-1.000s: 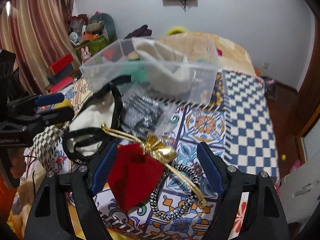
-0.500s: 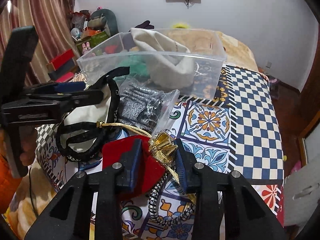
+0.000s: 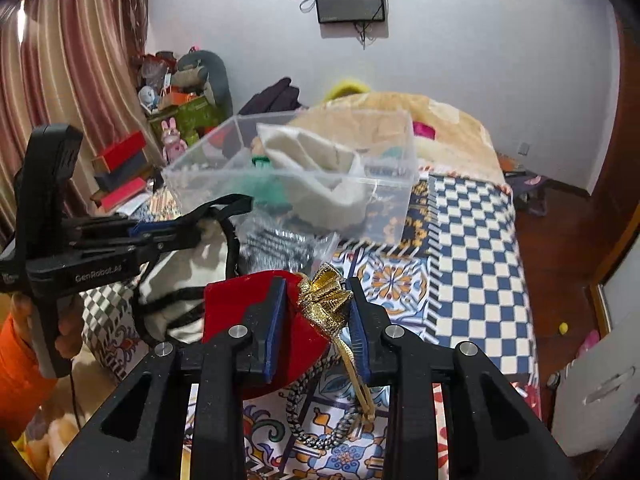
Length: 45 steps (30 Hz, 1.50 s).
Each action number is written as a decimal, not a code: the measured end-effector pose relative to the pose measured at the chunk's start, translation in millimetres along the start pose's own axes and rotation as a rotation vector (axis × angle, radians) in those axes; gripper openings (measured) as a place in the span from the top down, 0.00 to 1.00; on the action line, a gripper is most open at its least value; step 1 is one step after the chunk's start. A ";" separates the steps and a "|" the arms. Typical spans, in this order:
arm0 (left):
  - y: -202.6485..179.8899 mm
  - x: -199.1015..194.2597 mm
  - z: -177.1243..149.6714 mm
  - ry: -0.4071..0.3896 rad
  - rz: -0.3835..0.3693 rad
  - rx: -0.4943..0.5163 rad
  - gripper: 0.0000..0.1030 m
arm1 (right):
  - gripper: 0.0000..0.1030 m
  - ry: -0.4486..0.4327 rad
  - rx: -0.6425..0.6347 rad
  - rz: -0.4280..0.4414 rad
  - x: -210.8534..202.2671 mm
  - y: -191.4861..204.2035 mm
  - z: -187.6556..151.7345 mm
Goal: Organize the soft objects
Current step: 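Grasp the black-strapped white bag with the left tool while the right tool grasps the red pouch, then carry the strapped bag with the left tool while the right tool carries the red pouch to the box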
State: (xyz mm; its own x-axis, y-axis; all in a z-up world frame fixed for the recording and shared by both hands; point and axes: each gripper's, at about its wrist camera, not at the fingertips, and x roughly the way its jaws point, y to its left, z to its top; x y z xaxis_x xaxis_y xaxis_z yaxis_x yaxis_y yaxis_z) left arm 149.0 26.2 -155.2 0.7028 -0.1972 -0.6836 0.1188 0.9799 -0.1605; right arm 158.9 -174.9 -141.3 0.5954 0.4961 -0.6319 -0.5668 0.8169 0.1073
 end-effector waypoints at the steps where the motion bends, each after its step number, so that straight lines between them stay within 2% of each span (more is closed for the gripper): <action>1: -1.2 -4.3 0.7 -0.009 0.008 0.001 0.86 | 0.74 -0.011 0.002 0.000 -2.7 -0.1 2.1; 9: -8.2 -50.4 12.6 -0.127 0.028 0.017 0.88 | 0.74 -0.091 0.001 -0.020 -17.7 -2.1 20.9; 17: -7.1 -87.6 41.1 -0.254 0.062 0.020 0.88 | 0.74 -0.170 0.000 -0.037 -26.3 -3.4 49.5; 23: 2.6 -100.7 64.6 -0.345 0.108 0.000 0.88 | 0.74 -0.241 0.004 -0.052 -28.3 -4.8 75.2; 29: 11.1 -97.3 84.6 -0.391 0.162 -0.018 0.88 | 0.74 -0.276 0.004 -0.079 -20.1 -5.3 96.7; 35: 21.6 -81.7 102.1 -0.400 0.174 -0.045 0.88 | 0.74 -0.255 0.007 -0.110 0.5 -8.1 108.6; 38: 27.0 -63.9 104.3 -0.396 0.220 -0.072 0.88 | 0.74 -0.220 -0.003 -0.133 15.5 -11.0 110.2; 45: 35.8 -13.0 100.4 -0.291 0.192 -0.129 0.88 | 0.74 -0.106 -0.026 -0.166 53.3 -18.7 101.9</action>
State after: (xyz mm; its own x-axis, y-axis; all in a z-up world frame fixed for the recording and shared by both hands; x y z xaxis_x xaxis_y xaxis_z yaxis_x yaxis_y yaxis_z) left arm 214.5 67.0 -80.5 0.8756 0.0254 -0.4823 -0.1113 0.9823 -0.1503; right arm 259.3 -133.7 -98.8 0.7376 0.3848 -0.5549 -0.4699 0.8826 -0.0127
